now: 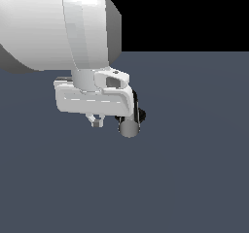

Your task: Turn on the faucet by rotating a designated handle.

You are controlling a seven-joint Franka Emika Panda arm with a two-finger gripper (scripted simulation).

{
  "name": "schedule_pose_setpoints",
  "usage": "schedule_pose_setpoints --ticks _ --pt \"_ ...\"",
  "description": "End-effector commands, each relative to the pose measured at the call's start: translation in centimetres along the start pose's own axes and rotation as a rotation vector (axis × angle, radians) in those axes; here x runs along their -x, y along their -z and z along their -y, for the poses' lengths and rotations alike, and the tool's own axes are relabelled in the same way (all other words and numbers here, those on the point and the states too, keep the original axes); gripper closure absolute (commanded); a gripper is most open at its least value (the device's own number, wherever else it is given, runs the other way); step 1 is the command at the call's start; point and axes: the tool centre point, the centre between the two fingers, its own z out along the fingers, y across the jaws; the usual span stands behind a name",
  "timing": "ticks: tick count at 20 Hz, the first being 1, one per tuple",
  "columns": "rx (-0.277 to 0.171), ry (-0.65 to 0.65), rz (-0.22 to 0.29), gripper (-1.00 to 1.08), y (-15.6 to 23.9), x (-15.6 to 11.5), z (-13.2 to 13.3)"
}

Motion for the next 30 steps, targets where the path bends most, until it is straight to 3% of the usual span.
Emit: schedule_pose_setpoints --ticks 1,4,30 --pt "0.0 0.0 -0.001 1.08 -0.1 -0.1 0.0" --pt "0.0 0.0 -0.001 1.08 -0.1 -0.1 0.0" --pt "0.001 -0.002 -0.001 1.08 -0.2 -1.1 -13.2"
